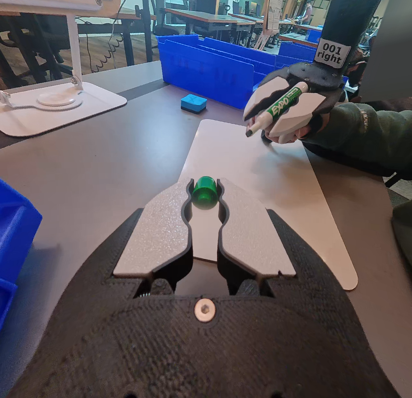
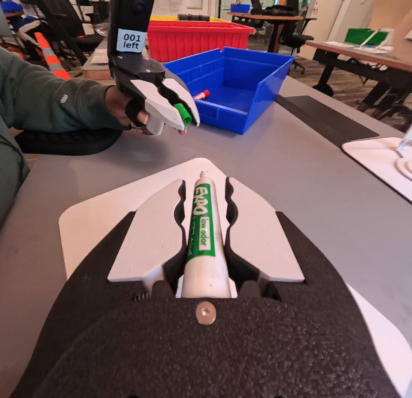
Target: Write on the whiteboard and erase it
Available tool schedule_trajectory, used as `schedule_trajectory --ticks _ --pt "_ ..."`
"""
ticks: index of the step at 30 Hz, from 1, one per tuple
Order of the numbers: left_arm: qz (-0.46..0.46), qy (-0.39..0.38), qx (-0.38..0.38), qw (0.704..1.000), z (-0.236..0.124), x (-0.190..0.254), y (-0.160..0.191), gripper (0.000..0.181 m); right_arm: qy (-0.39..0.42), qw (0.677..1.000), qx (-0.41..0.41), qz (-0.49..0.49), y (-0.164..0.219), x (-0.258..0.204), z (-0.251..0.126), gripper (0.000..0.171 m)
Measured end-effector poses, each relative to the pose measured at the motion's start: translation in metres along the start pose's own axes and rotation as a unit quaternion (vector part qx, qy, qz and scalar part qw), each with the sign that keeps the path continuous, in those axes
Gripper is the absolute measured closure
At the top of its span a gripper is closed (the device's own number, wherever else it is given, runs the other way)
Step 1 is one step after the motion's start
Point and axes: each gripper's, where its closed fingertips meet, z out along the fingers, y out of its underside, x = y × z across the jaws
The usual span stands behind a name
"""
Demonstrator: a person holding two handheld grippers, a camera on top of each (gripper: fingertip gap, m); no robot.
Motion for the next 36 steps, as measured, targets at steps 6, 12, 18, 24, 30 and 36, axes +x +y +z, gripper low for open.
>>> schedule_trajectory --ticks 6,12,18,24,30,36 --pt "0.003 -0.017 -0.002 1.000 0.000 -0.006 0.002 0.162 -0.033 0.999 -0.039 0.010 0.007 -0.013 0.011 0.137" --pt "0.000 -0.033 0.000 0.999 -0.001 -0.012 0.000 0.162 -0.061 0.989 -0.137 -0.012 0.019 -0.025 0.026 0.137" --pt "-0.035 -0.013 0.010 0.999 -0.002 -0.010 -0.002 0.162 -0.091 0.969 -0.222 -0.066 0.019 -0.034 0.046 0.137" --pt "-0.053 0.013 0.028 0.998 -0.008 -0.002 -0.010 0.162 -0.103 0.956 -0.267 -0.068 0.019 -0.032 0.064 0.137" --pt "-0.046 0.017 0.036 0.998 -0.011 0.002 -0.015 0.162 -0.101 0.956 -0.270 -0.057 0.021 -0.033 0.078 0.137" --pt "-0.041 0.006 0.026 0.999 -0.013 -0.008 -0.012 0.162 -0.099 0.960 -0.257 -0.038 0.019 -0.039 0.082 0.137"
